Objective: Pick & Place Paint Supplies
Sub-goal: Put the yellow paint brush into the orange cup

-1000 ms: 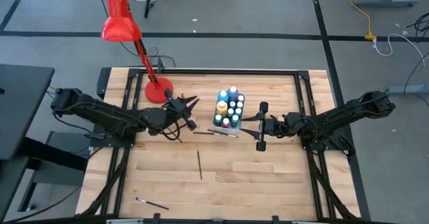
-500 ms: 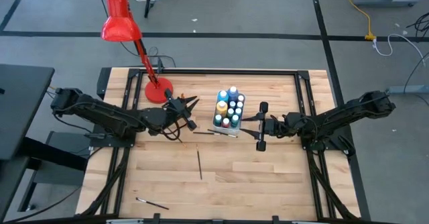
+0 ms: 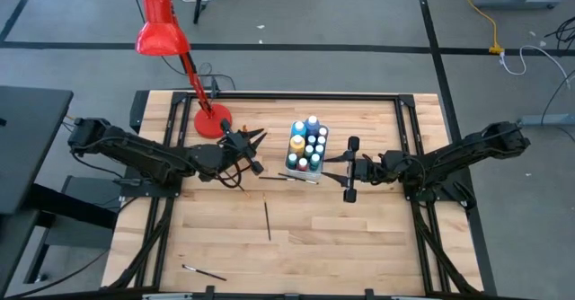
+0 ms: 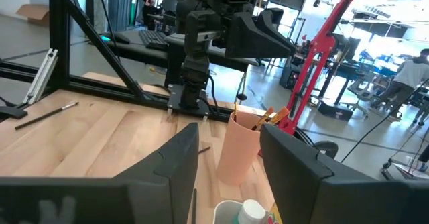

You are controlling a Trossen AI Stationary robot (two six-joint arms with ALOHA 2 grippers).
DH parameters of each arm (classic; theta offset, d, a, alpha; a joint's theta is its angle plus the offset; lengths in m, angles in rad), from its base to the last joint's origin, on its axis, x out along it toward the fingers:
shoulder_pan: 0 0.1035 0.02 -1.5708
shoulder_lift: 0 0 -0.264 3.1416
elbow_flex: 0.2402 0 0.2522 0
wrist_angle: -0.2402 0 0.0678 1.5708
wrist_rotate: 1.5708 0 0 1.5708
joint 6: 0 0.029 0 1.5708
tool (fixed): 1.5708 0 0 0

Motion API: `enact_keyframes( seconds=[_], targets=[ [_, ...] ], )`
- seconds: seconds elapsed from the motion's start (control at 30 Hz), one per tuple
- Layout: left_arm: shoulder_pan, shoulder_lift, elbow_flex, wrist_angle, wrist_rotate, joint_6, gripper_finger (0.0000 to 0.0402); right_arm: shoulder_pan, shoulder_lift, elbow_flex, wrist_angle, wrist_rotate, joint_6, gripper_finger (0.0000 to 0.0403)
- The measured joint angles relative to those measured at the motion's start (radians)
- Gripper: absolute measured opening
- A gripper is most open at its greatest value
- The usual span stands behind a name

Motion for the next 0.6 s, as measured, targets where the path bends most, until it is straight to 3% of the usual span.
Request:
enact_keyframes(
  seconds=[0.6],
  targets=[
    [0.0,0.0,0.0,0.0,0.0,-0.026,0.0067,0.0,0.0,0.0,0.0,0.0,0.0,0.0165]
  ],
)
